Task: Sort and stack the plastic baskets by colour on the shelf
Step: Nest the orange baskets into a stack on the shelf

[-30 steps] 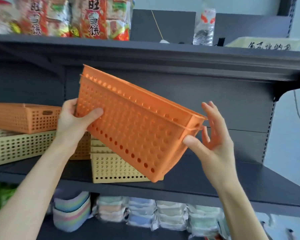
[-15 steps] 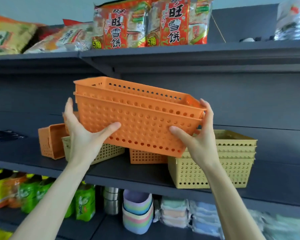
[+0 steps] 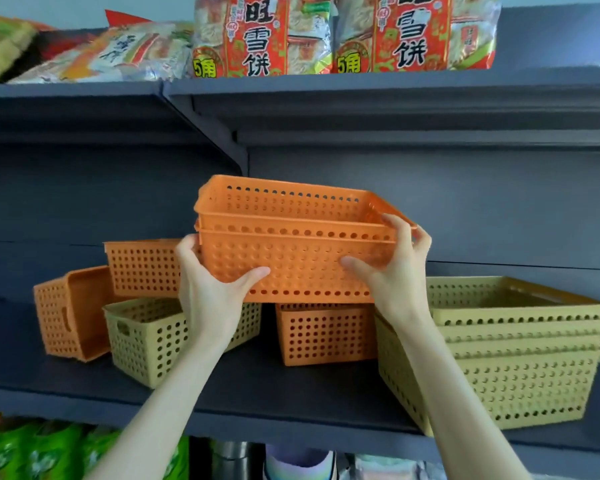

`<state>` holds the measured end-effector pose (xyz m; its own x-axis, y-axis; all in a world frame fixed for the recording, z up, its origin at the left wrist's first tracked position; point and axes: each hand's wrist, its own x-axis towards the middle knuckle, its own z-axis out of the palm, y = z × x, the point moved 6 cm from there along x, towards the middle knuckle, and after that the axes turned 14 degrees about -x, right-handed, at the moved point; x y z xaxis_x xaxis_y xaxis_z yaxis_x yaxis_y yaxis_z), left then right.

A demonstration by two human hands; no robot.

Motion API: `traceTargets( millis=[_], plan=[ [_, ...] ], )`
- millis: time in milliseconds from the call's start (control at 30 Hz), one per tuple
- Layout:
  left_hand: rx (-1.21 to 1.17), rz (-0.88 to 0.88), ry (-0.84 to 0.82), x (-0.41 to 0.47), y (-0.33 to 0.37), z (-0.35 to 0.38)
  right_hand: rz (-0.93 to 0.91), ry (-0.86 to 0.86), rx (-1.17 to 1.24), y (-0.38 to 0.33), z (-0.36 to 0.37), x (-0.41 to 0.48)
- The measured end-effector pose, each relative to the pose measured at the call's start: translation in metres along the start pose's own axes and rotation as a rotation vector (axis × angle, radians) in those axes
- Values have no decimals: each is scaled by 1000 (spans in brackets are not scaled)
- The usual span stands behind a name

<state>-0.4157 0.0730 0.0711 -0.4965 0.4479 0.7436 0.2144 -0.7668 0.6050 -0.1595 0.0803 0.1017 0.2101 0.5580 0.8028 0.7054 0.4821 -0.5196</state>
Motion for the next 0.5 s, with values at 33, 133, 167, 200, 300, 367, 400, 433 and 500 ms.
traceTargets(
  millis=[33,133,167,200,300,367,400,433,500],
  plan=[
    [-8,-2,6,5,-10,4,2,1,-5,0,8,5],
    [-13,11,-7,10,-27,21,13,16,-27,8,25,19],
    [-21,12,-9,11,-36,25,8,14,-40,11,31,23],
    [-33,9,-10,11,-41,30,-3,12,-52,14,36,27],
    [-49,-9,-1,16,-61,40,6,-15,-90,26,49,37],
    [-36,21,2,18,-67,43,16,-44,-109,30,56,42],
    [-36,64,-7,18,-68,46,3,-41,-127,29,59,44],
    [-30,115,-32,16,-67,50,-27,-28,-158,29,63,45],
    [8,217,-103,10,-67,59,-85,-3,-218,26,72,46]
  ],
)
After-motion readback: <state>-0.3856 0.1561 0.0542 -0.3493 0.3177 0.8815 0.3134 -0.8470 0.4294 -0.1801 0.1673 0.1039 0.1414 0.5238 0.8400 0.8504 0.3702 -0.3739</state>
